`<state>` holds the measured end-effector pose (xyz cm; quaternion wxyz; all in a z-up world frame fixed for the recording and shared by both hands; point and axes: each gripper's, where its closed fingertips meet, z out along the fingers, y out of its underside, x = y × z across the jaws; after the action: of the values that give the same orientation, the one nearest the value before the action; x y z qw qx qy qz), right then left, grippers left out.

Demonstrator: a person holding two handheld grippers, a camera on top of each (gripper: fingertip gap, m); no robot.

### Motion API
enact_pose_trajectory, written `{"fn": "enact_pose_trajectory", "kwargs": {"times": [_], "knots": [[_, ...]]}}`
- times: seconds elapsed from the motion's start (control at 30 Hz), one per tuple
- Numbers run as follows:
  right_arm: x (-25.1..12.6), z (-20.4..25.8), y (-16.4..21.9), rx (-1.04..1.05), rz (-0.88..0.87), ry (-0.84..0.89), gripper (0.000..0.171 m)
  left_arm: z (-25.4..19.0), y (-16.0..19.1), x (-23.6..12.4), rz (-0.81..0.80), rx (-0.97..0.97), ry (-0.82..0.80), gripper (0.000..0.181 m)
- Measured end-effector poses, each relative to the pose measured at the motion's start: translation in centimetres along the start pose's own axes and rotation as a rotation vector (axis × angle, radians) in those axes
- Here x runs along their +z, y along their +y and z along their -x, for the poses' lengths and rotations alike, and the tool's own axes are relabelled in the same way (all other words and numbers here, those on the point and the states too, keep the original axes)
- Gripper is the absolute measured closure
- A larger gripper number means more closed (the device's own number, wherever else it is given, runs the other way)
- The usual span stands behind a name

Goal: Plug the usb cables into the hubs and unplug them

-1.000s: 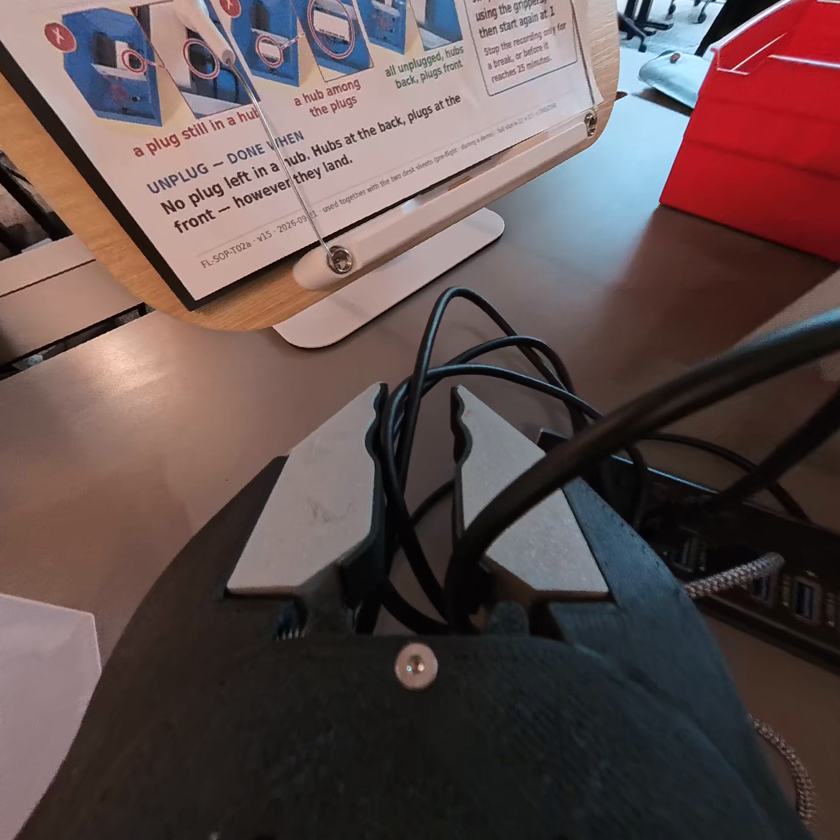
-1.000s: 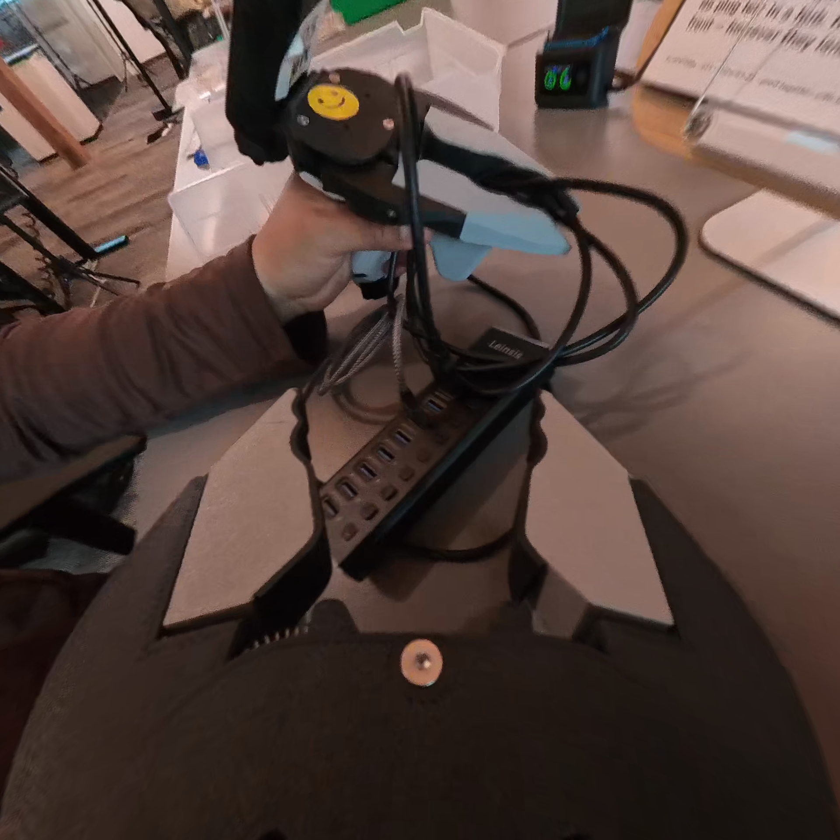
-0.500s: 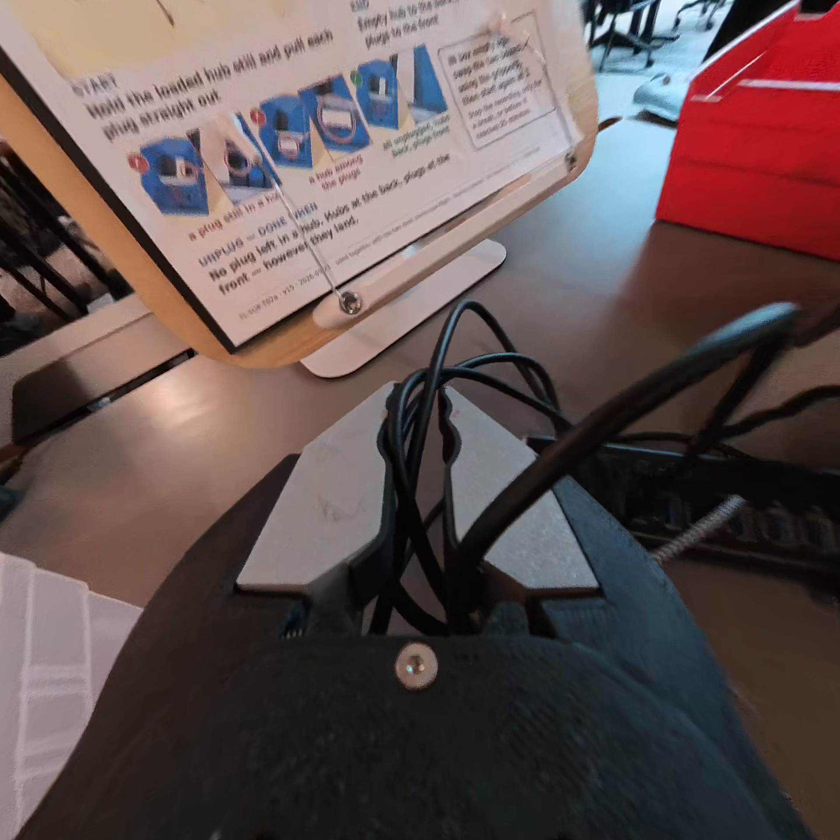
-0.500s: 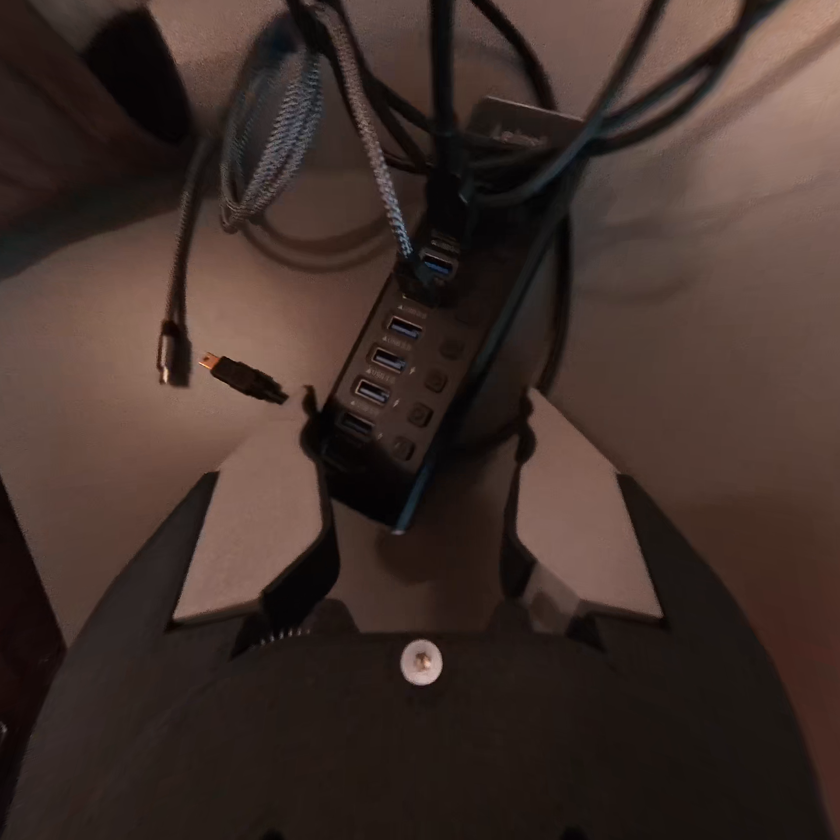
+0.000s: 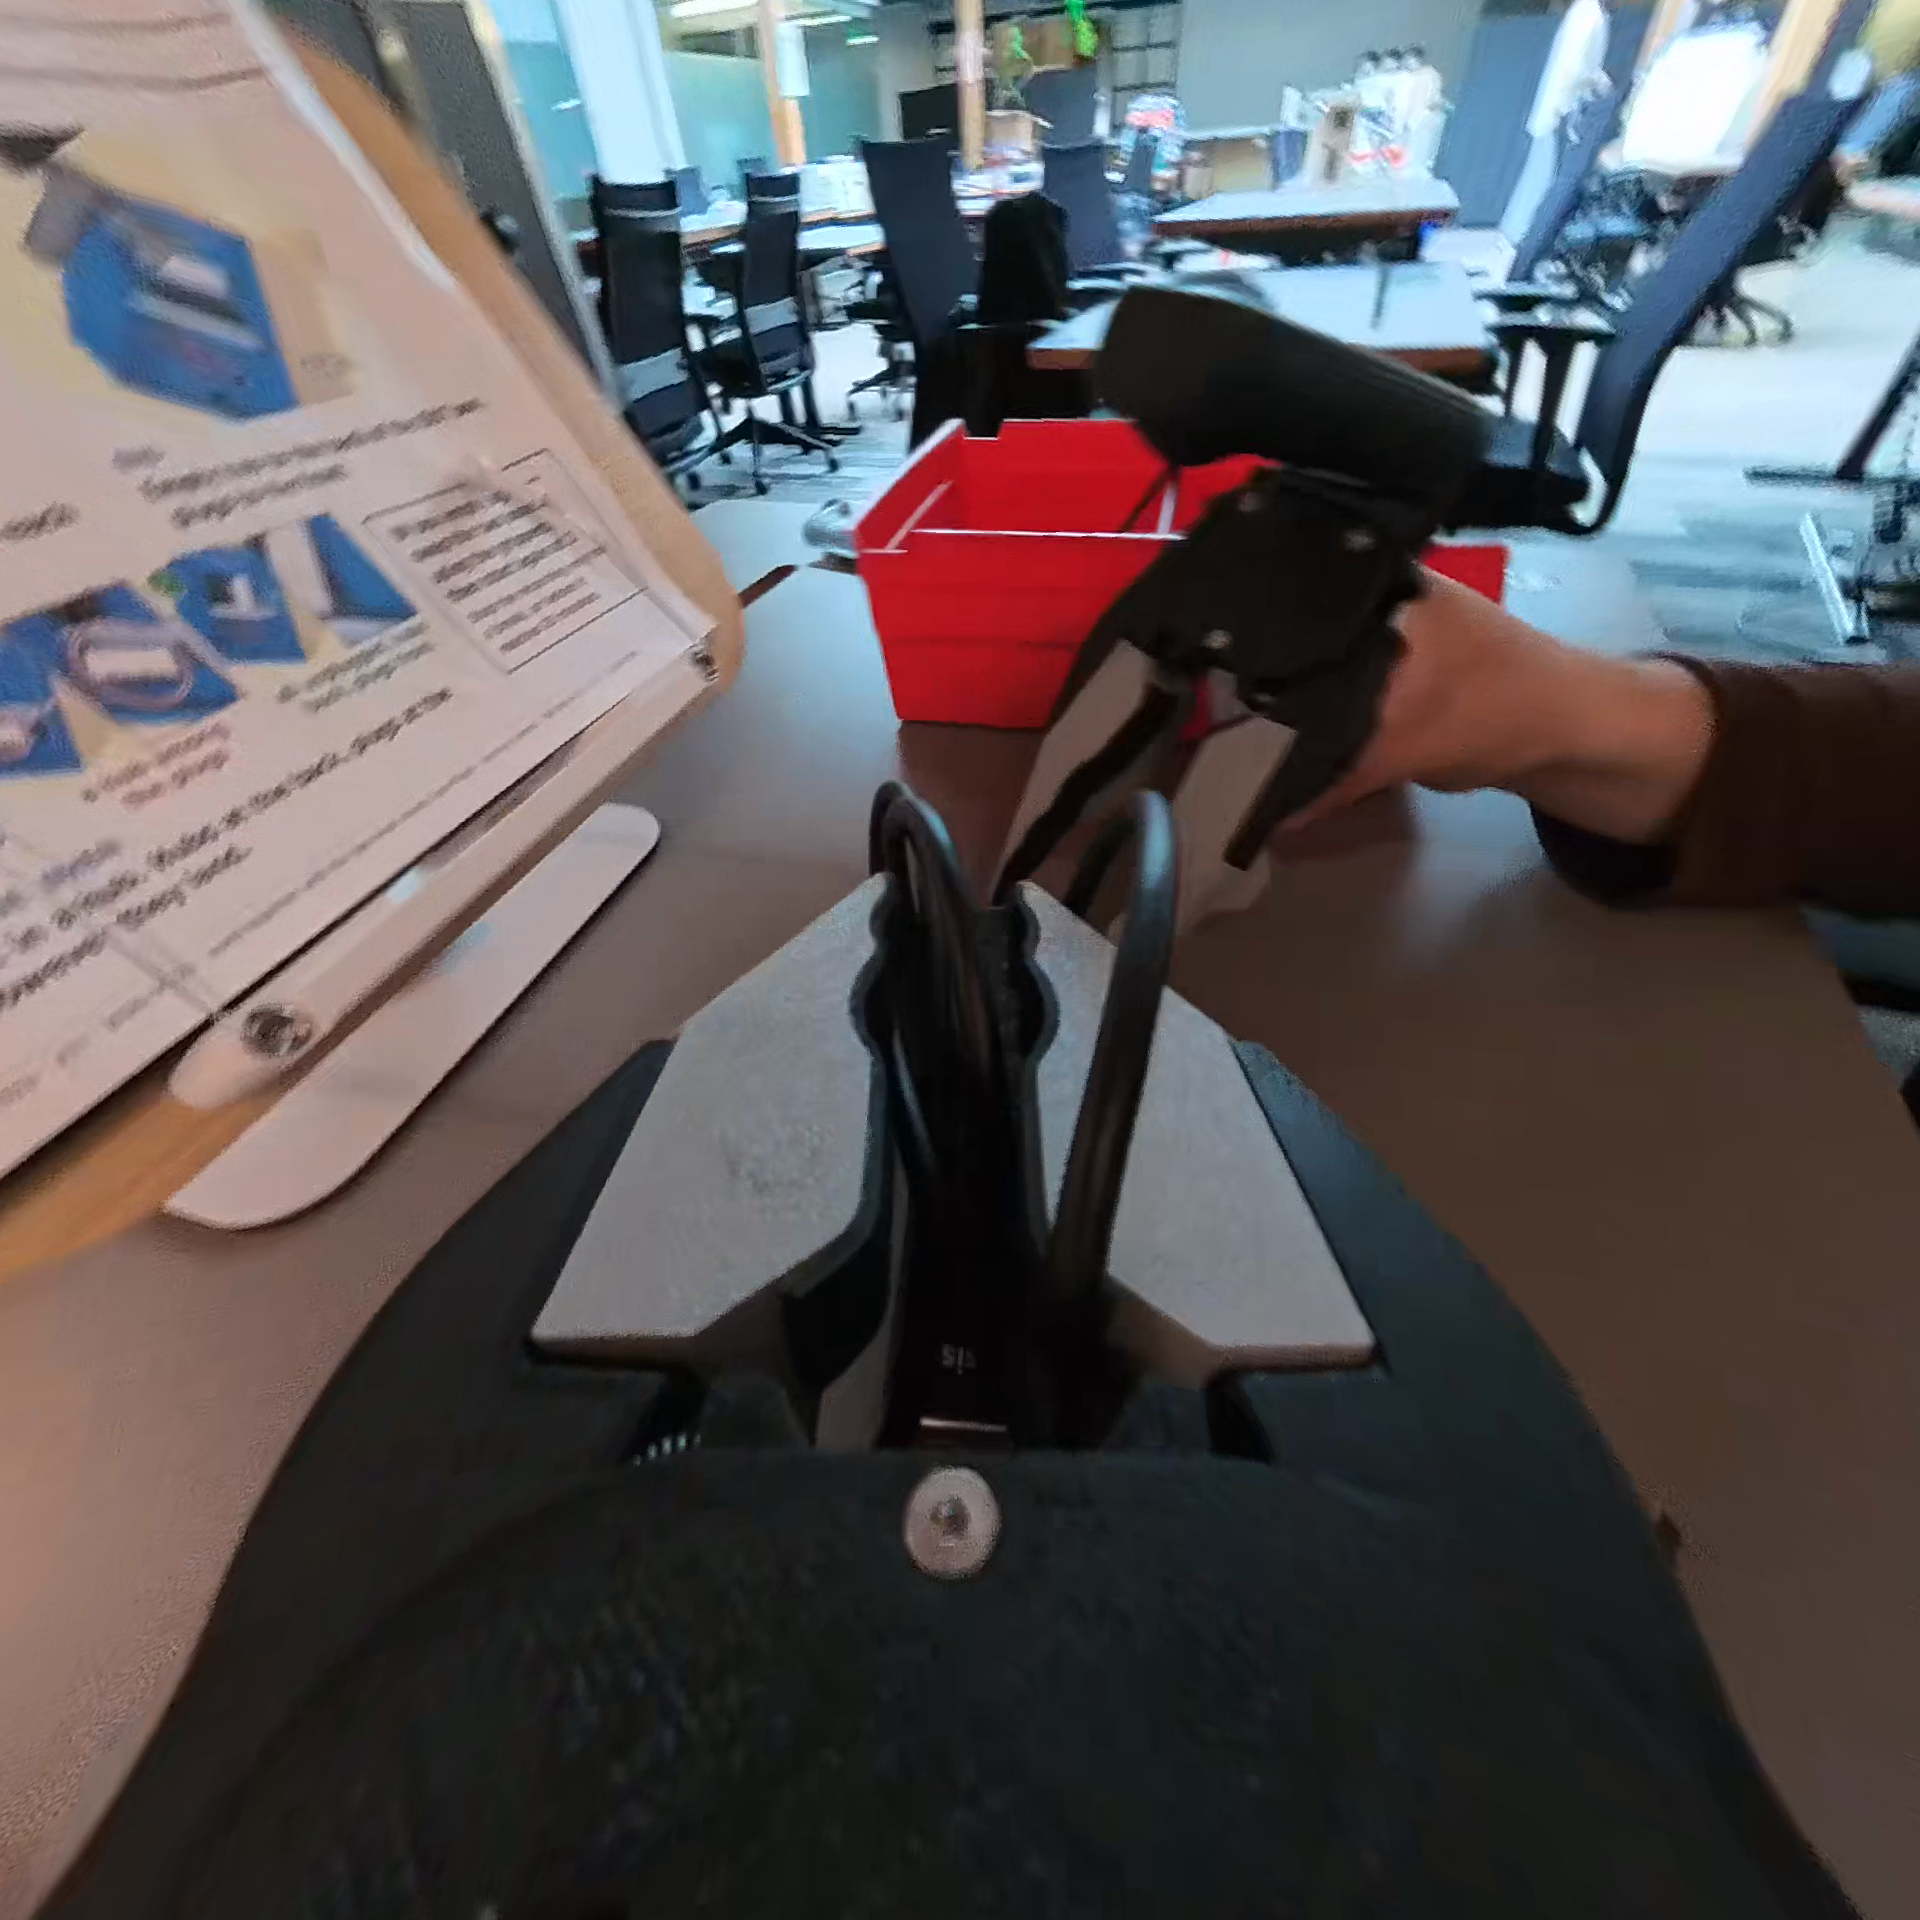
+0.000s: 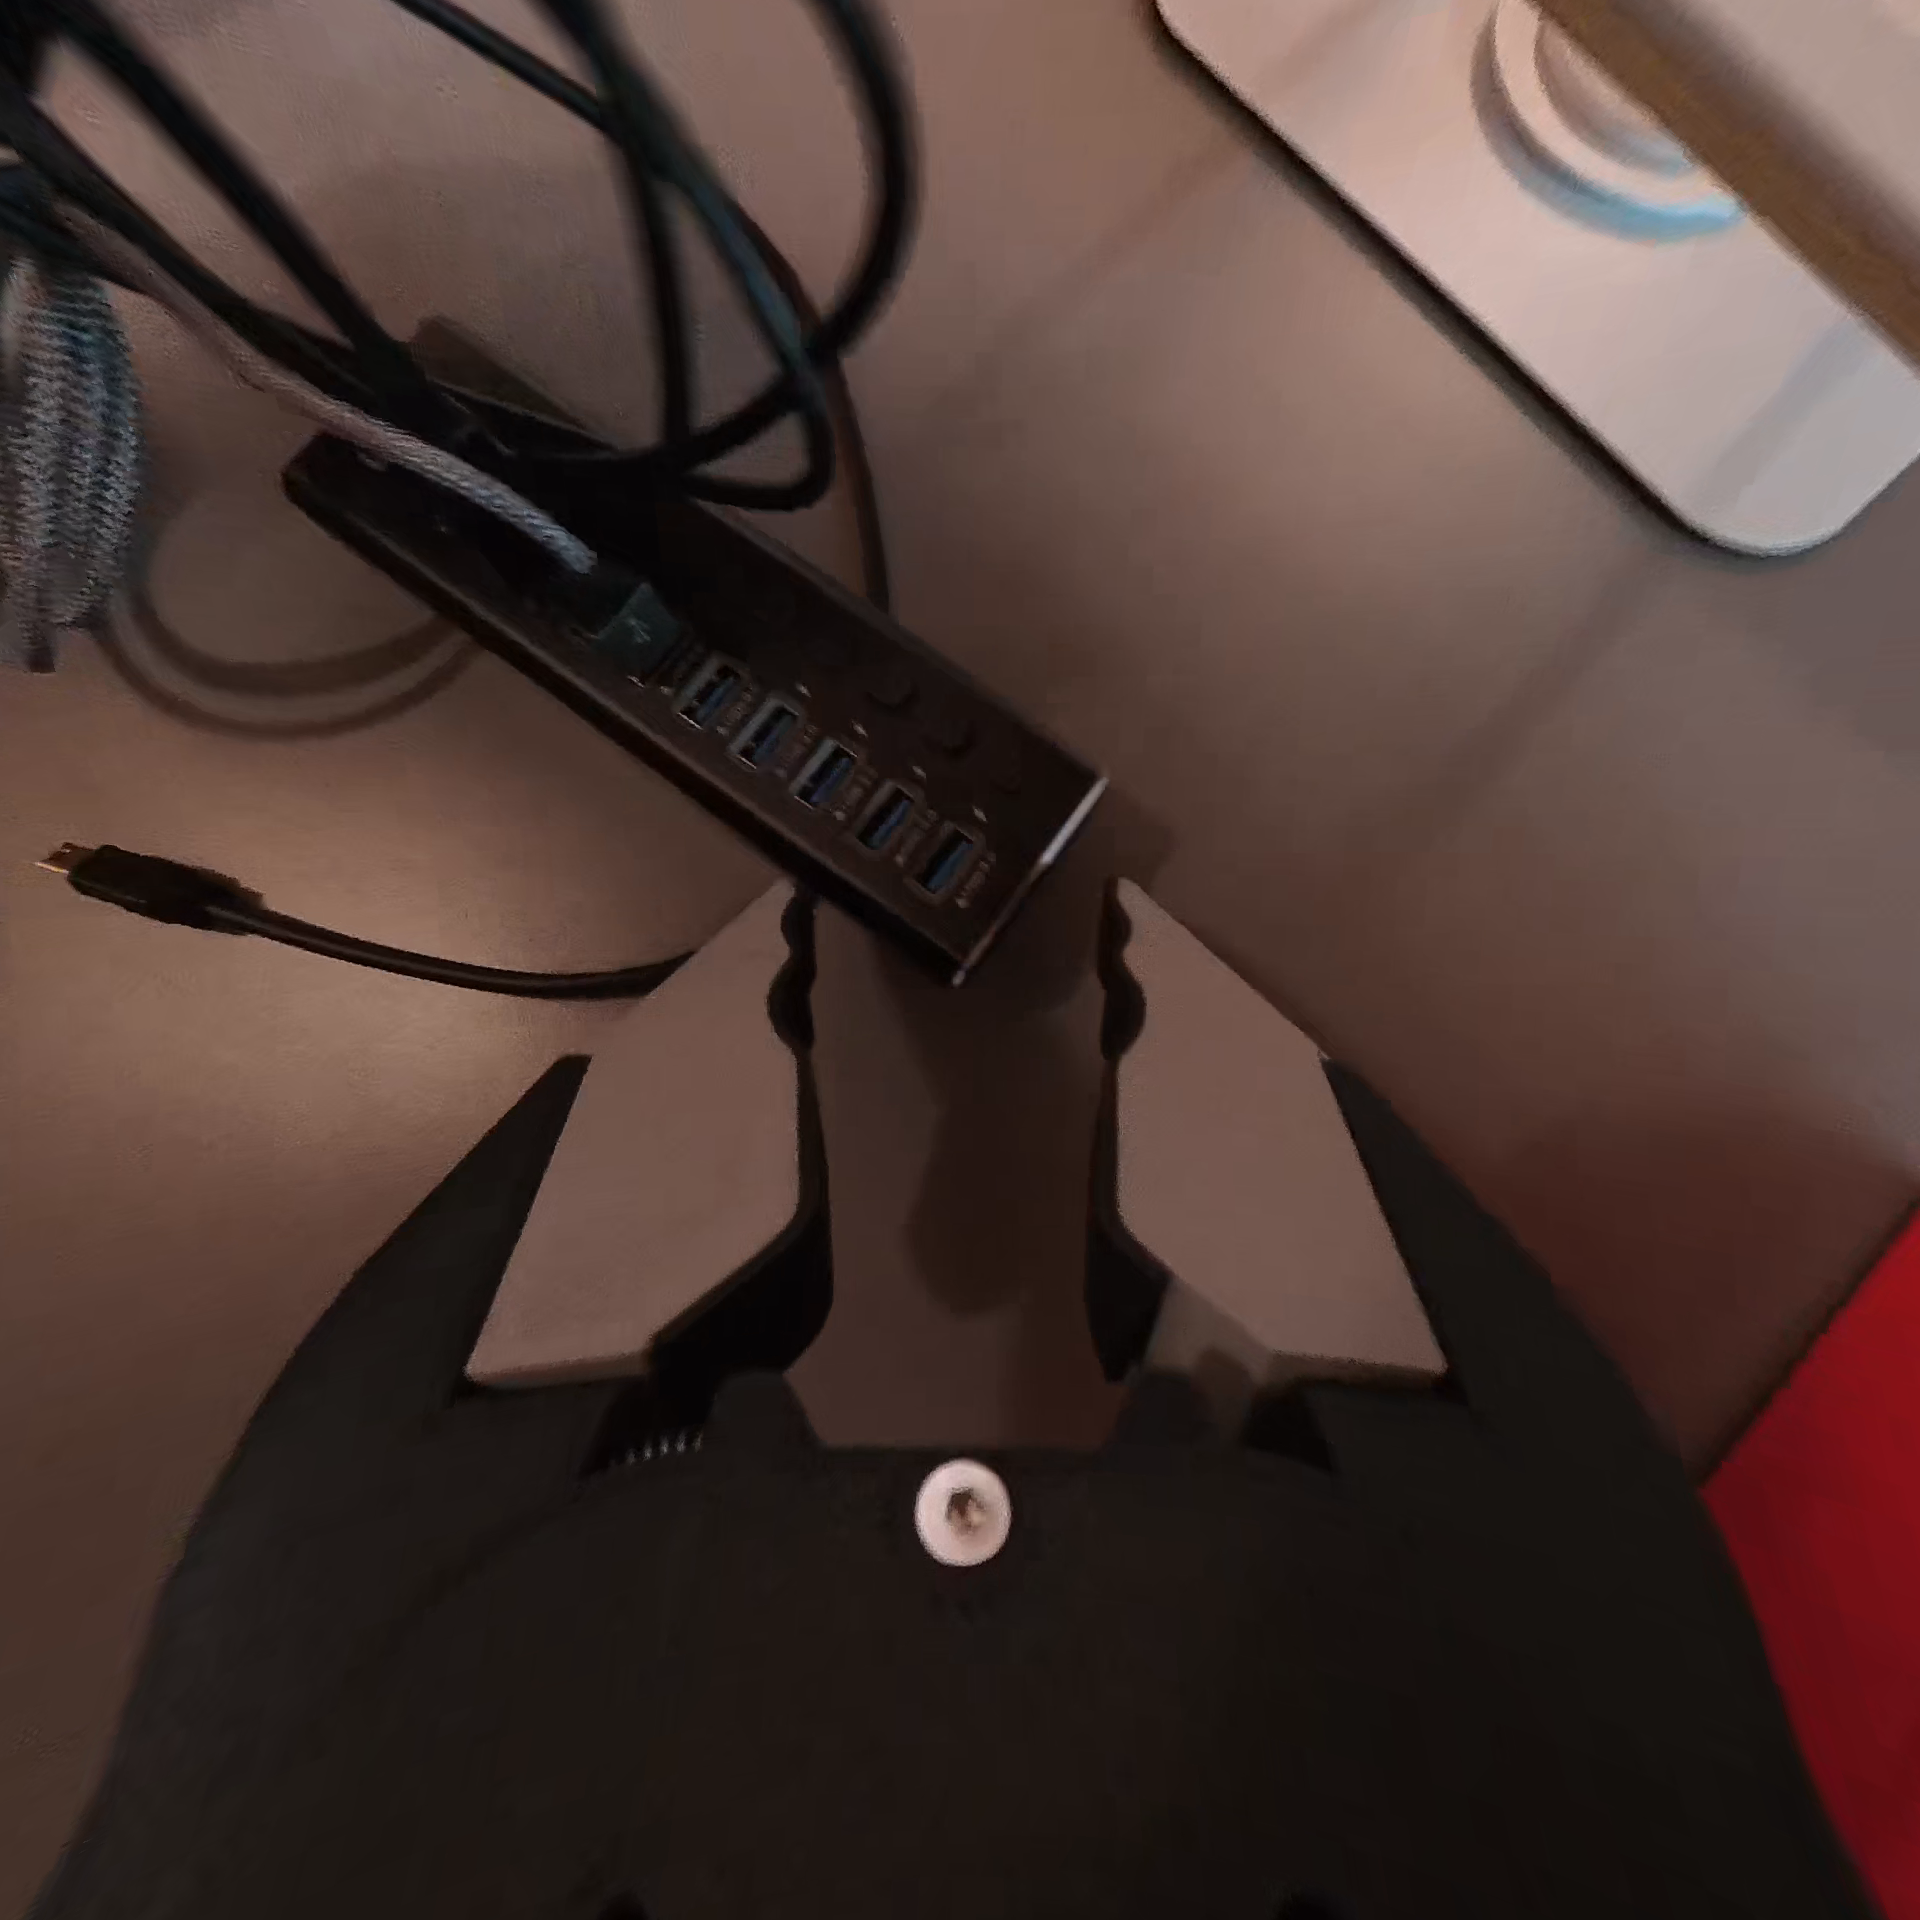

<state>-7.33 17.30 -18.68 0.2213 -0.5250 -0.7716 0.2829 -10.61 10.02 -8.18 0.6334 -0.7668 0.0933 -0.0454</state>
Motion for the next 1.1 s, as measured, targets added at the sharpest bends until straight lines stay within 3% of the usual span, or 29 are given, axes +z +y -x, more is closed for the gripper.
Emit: {"fn": "enact_pose_trajectory", "kwargs": {"times": [0.13, 0.27, 0.4, 0.57, 0.67, 0.8, 0.97, 1.1], "knots": [[-0.6, 1.0, -2.5, -0.128, -0.142, 0.057, 0.134, 3.1, 0.9, -0.5, 0.012, -0.131, -0.109, 0.149], [-0.2, 2.5, -3.1, -0.103, -0.188, 0.010, 0.139, 4.8, 1.9, -0.7, 0.013, -0.230, -0.167, 0.156], [0.8, 3.5, -3.1, -0.003, -0.208, -0.113, 0.125, 4.3, 1.9, -0.3, -0.001, -0.290, -0.114, 0.155], [1.1, 1.3, -2.8, 0.021, -0.214, -0.021, 0.116, 4.8, 2.0, -0.6, 0.022, -0.255, -0.164, 0.152], [0.8, 1.5, -3.1, 0.043, -0.242, -0.056, 0.113, 4.8, 1.9, -0.4, 0.012, -0.257, -0.163, 0.154], [0.3, 3.5, -3.6, -0.064, -0.276, -0.169, 0.115, 4.7, 2.0, -0.4, 0.016, -0.249, -0.163, 0.155], [1.3, 2.8, -2.9, -0.191, -0.215, -0.089, 0.092, 4.4, 1.9, -0.3, 0.010, -0.251, -0.148, 0.156], [3.0, 1.7, -1.7, -0.259, -0.149, -0.043, 0.088, 4.3, 1.9, -0.2, 0.008, -0.256, -0.141, 0.156]]}}
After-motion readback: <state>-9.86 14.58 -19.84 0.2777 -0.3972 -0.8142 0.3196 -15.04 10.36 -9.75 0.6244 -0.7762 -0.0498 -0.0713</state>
